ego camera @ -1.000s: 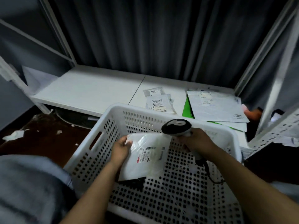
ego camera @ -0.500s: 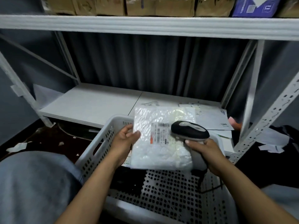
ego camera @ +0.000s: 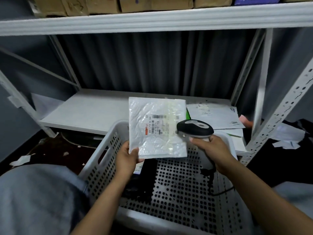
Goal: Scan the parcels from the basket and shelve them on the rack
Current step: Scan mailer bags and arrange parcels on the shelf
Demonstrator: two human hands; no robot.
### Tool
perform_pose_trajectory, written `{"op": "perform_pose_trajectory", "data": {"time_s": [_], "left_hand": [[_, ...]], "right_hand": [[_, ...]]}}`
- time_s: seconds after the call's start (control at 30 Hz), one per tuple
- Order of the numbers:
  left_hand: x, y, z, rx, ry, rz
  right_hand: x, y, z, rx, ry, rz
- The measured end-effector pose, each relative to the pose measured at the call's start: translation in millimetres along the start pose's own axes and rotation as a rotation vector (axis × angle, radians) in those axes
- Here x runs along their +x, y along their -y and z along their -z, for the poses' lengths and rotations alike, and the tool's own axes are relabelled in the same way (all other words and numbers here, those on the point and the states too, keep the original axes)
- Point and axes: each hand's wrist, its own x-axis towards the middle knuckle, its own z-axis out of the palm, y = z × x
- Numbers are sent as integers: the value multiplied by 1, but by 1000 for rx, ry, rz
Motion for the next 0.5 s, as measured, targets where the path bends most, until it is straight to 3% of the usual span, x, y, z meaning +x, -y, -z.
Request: {"op": "perform_pose_trajectory", "data": {"time_s": [0.27, 0.5], "left_hand": [[7, 28, 11, 30, -145, -54], [10, 35, 13, 104, -176, -95]], "right_hand": [[6, 12, 10, 7, 130, -48], [12, 16, 12, 52, 82, -25]]}}
